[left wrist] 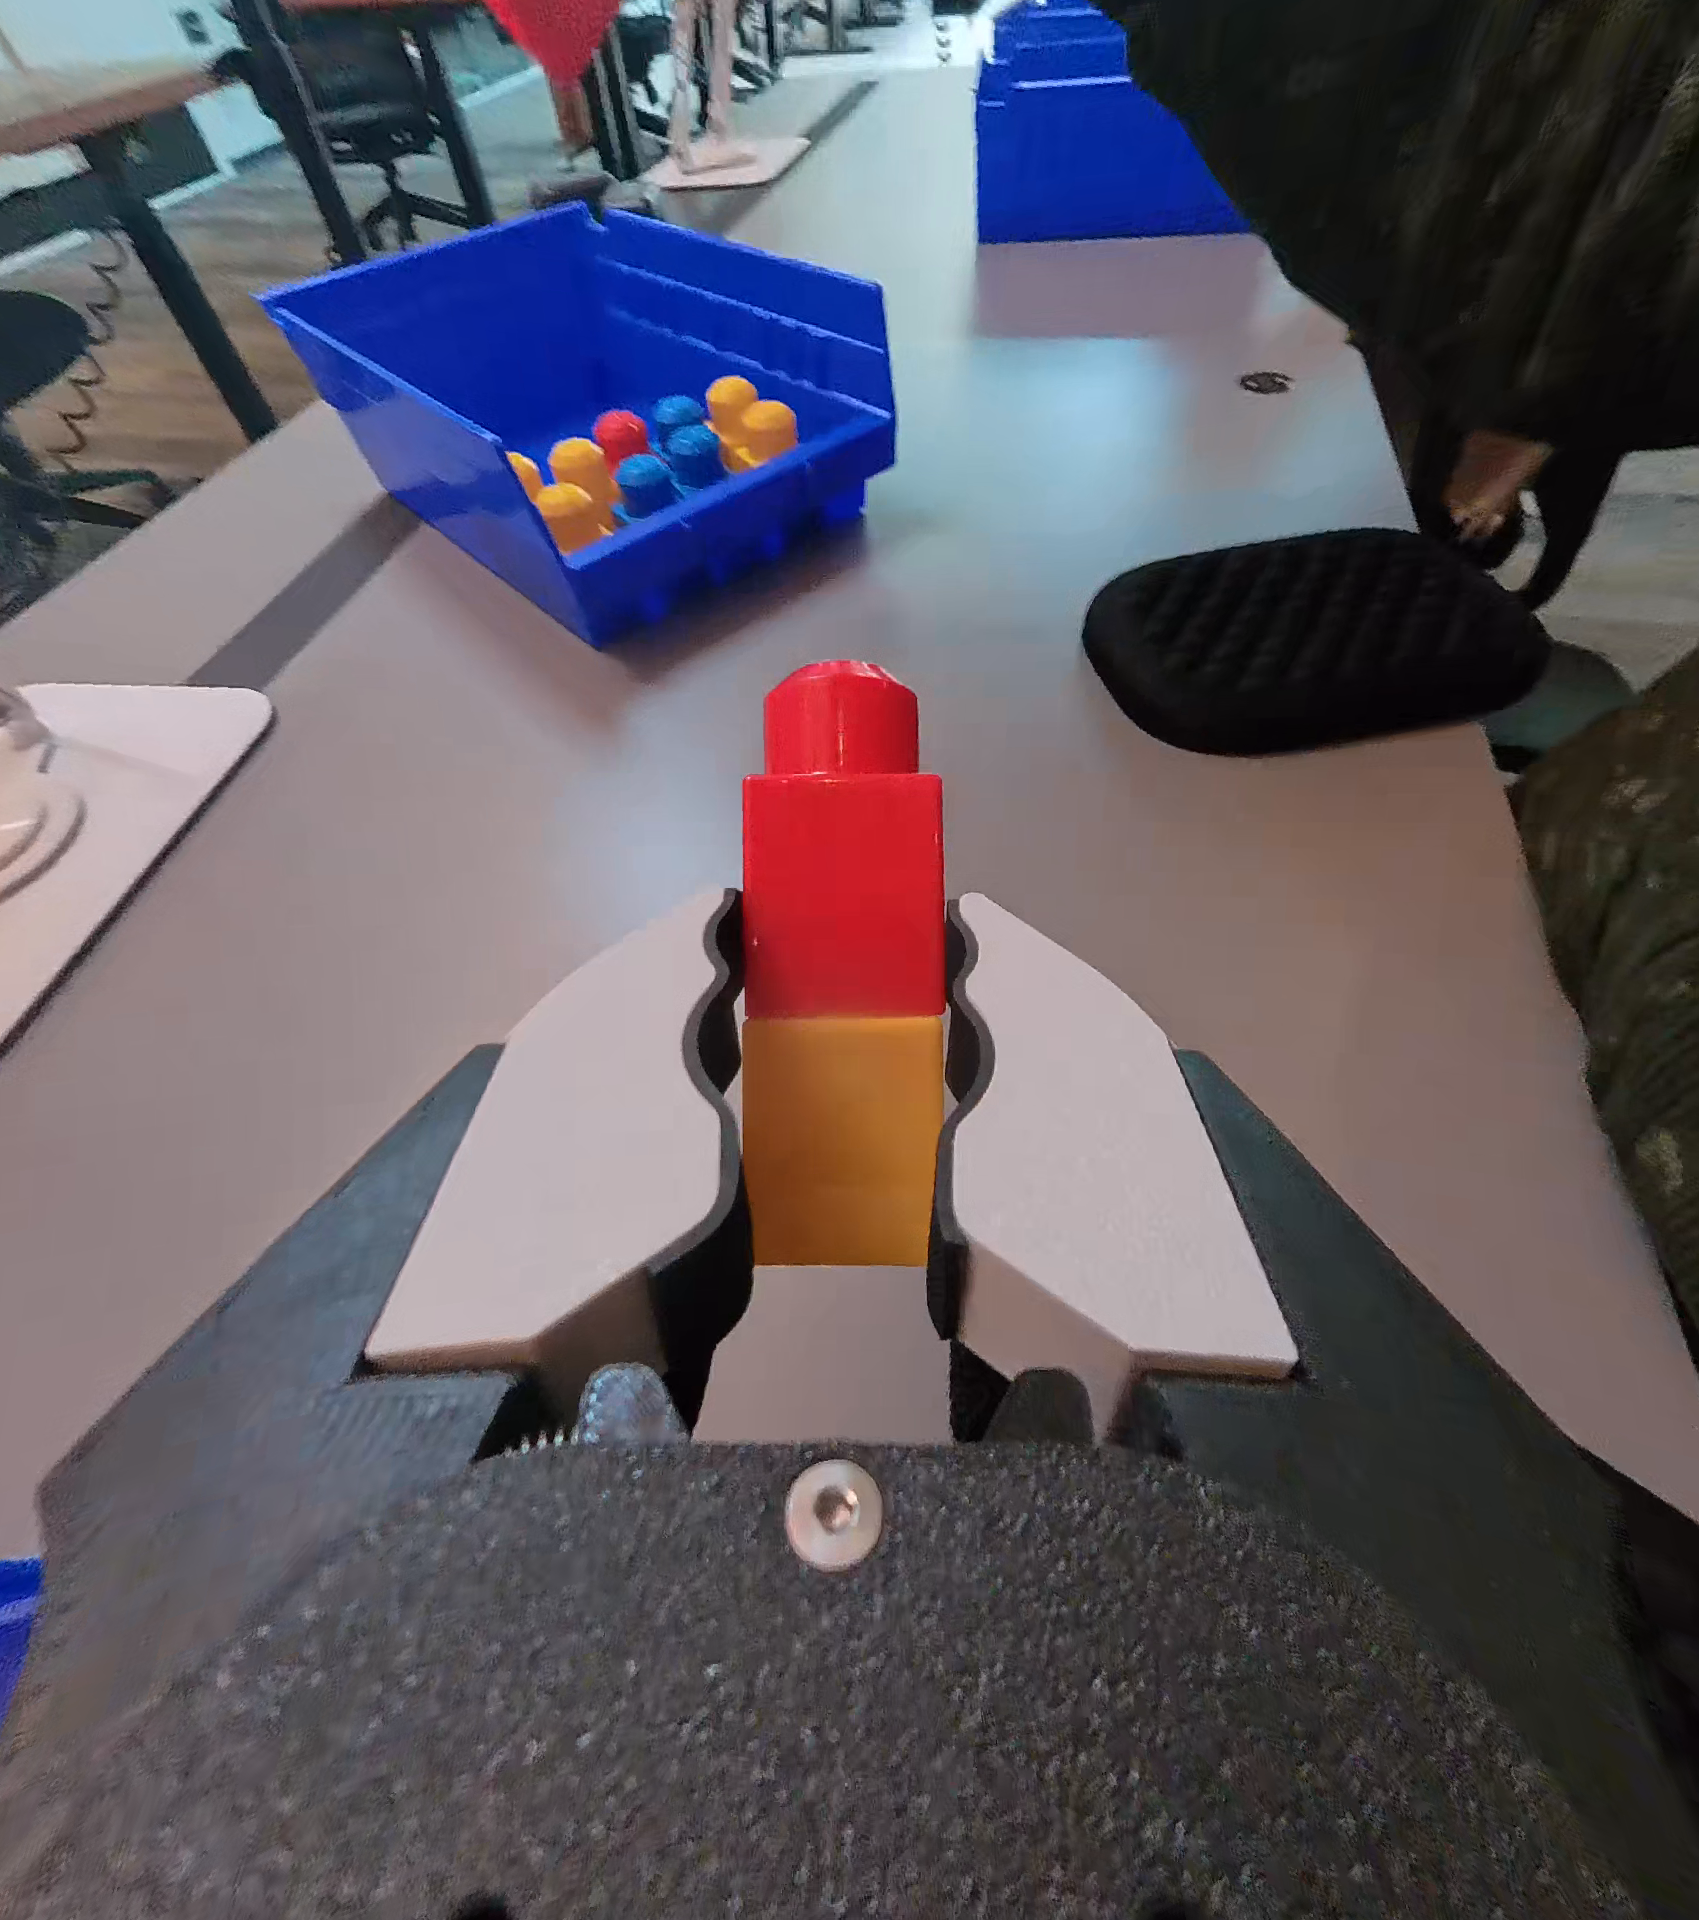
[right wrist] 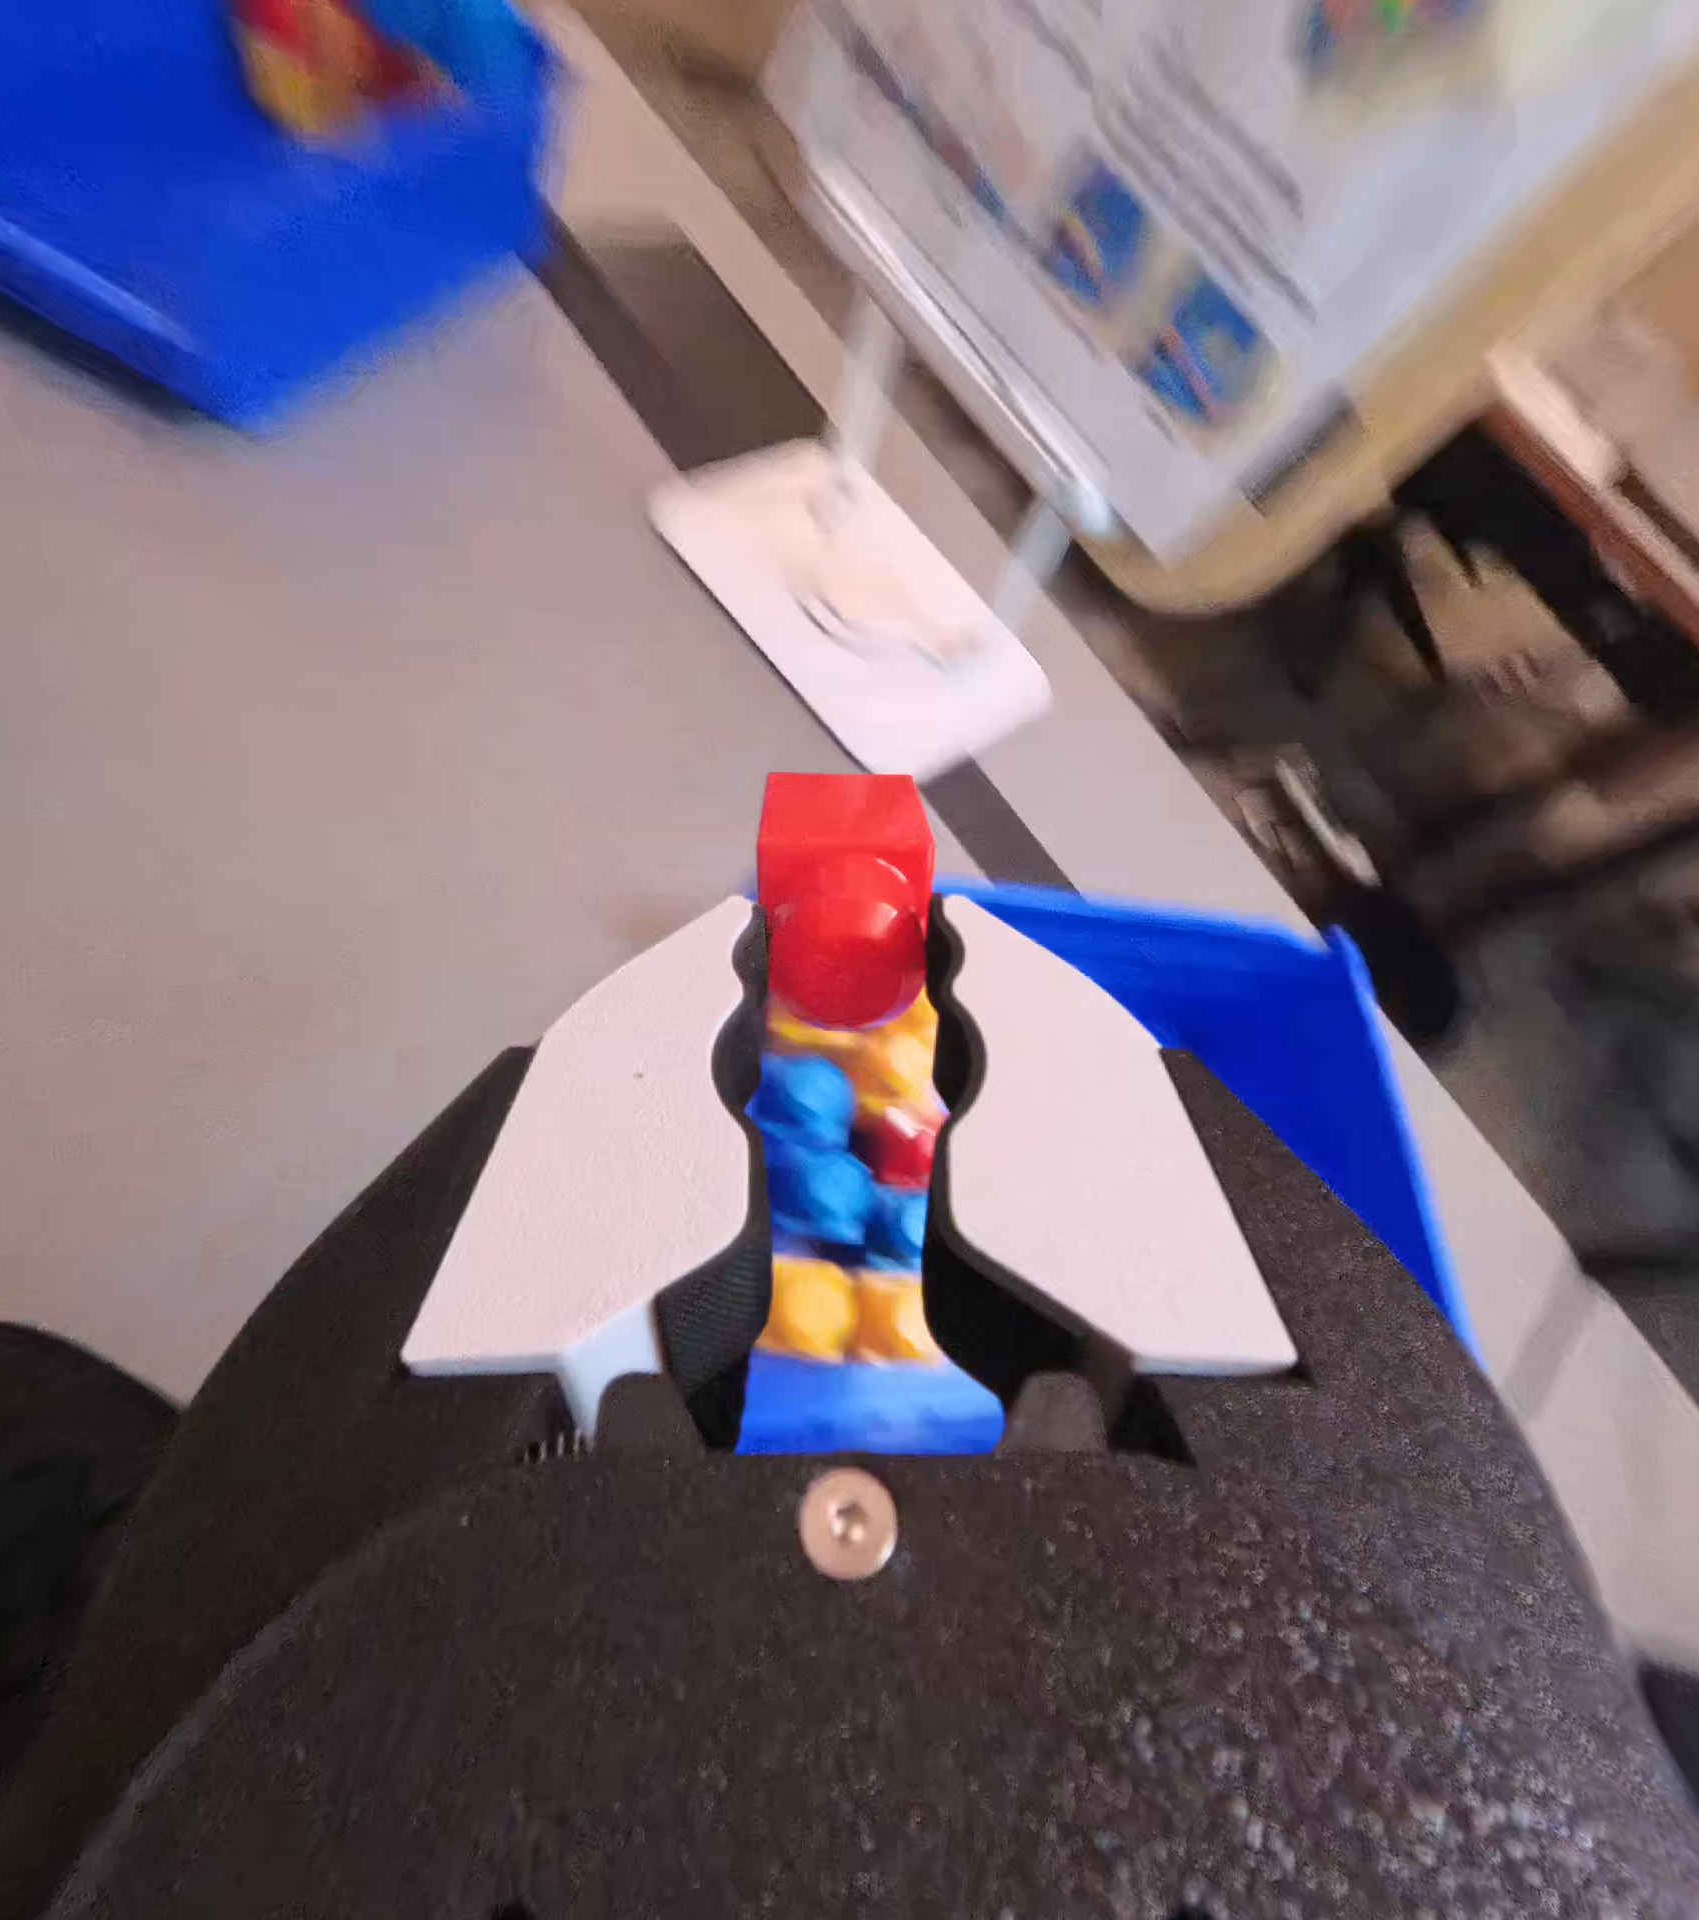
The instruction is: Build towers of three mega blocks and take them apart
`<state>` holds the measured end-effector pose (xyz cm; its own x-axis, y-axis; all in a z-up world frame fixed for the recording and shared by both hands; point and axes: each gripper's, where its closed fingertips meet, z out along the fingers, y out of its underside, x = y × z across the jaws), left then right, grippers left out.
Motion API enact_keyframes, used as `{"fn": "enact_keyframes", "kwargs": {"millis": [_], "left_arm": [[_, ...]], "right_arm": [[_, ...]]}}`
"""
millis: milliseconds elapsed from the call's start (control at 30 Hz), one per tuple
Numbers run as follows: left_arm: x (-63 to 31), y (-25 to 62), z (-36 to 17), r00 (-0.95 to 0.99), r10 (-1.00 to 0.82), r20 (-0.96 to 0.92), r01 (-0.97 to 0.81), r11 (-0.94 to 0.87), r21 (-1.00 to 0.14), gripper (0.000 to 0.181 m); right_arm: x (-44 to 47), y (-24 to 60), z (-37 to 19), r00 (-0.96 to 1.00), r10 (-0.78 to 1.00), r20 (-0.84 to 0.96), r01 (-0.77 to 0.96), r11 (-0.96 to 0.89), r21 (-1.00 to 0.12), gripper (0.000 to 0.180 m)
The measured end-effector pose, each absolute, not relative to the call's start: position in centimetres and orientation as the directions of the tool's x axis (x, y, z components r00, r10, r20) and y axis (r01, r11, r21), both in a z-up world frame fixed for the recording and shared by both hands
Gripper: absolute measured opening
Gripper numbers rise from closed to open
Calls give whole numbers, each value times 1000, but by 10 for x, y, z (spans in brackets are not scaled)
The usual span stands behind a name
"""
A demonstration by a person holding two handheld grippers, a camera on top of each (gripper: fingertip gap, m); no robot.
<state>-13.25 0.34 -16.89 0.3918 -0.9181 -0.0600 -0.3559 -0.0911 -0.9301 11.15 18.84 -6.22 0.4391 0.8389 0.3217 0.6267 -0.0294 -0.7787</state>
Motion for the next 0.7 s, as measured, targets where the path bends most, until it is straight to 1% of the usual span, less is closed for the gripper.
{"fn": "enact_keyframes", "kwargs": {"millis": [67, 233, 333, 500, 600, 667, 700], "left_arm": [[-133, 8, -168, 420, -905, -65, -338, -89, -937, 36], [-138, 24, -169, 509, -860, -15, -261, -138, -955, 36], [-138, 29, -173, 523, -852, 14, -242, -164, -956, 36], [-134, 27, -178, 515, -857, 1, -262, -158, -952, 36], [-134, 27, -178, 512, -859, -5, -267, -154, -951, 36], [-133, 26, -178, 510, -860, -6, -267, -151, -952, 36], [-133, 26, -178, 510, -860, -7, -266, -150, -952, 36]], "right_arm": [[135, 235, -85, 500, 809, 309, 717, -186, -672, 30], [151, 302, -162, 577, 793, 196, 780, -463, -421, 30], [147, 321, -199, 604, 787, 127, 778, -546, -312, 30], [135, 330, -238, 594, 801, 69, 800, -580, -154, 30], [126, 326, -249, 566, 824, 16, 819, -560, -122, 30], [122, 325, -250, 547, 837, 1, 830, -542, -134, 32], [122, 325, -250, 543, 840, -1, 831, -537, -147, 37]]}}
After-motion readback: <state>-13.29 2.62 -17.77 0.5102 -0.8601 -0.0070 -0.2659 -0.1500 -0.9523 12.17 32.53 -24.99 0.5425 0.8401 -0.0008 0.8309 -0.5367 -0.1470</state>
